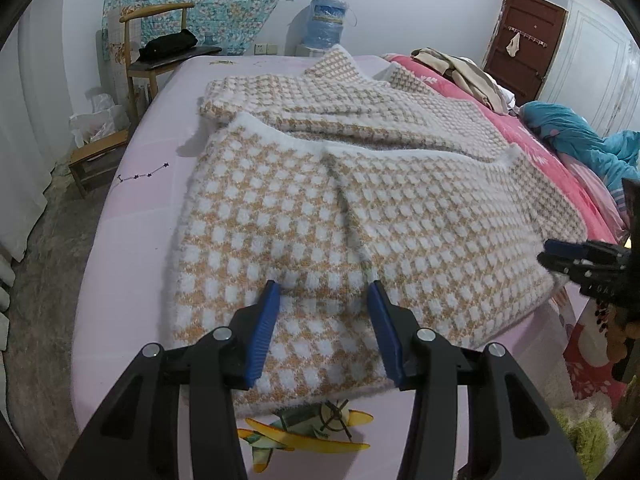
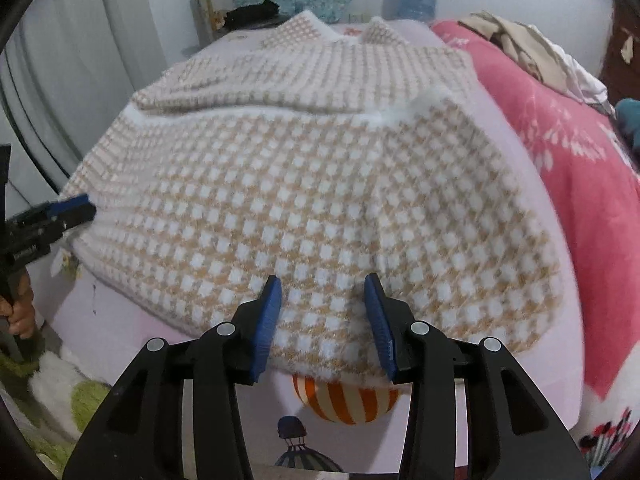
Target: Fold large clothes
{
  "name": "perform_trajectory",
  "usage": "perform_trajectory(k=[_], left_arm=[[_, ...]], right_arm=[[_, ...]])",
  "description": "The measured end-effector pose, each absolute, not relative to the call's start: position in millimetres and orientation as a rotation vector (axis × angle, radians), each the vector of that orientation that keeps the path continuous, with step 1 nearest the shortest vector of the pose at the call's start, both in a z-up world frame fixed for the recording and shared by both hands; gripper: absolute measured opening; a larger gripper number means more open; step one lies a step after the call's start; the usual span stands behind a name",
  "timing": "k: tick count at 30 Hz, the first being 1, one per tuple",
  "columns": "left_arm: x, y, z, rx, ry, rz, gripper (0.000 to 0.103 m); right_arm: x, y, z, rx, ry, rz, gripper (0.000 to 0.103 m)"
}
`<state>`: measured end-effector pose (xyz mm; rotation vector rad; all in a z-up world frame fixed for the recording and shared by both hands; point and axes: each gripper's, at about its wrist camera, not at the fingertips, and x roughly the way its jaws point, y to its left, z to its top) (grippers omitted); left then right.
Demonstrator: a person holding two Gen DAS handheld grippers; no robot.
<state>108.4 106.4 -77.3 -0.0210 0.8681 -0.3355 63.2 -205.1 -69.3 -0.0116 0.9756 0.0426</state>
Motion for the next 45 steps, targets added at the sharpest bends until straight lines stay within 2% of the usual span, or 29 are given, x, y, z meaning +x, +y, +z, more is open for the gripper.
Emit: perform_trajectory(k=[3, 4, 6, 11, 16, 18, 21, 29, 35, 45], left_arm=[[108, 105, -72, -0.002, 0.856, -0.321, 0.046], [108, 104, -66, 0.0, 0.843, -0.321, 0.049], [110, 101, -56, -0.011, 0.824, -0.324, 0.056], [131, 69, -39, 0.044, 0.845, -0.289, 0.063], [160, 40, -48, 0.095, 0.935, -0.221, 0.071], [168, 37, -55, 0.097, 0.968, -0.194, 0.072], [175, 37, -63, 0.092, 1.012, -0.15, 0.081], [172, 40, -66, 0.1, 1.018, -0.085, 0.094], [171, 42, -67, 0.101, 1.017, -0.067, 0.097], [172, 39, -68, 0.1, 1.014, -0.057, 0.098]], right_arm=[[63, -218, -53, -0.001, 0.924, 0.009, 0.051], [65, -224, -48, 0.01, 0.904, -0.007, 0.056], [70, -237, -44, 0.025, 0.888, -0.032, 0.056], [88, -252, -39, 0.14, 0.859, -0.015, 0.059], [107, -240, -31, 0.167, 0.841, 0.04, 0.078], [113, -233, -31, 0.156, 0.851, 0.047, 0.079], [120, -229, -35, 0.151, 0.872, 0.042, 0.081], [131, -227, -62, 0.138, 0.962, -0.007, 0.081], [132, -210, -74, 0.015, 0.979, -0.032, 0.087], [130, -208, -77, 0.001, 0.985, -0.044, 0.09]])
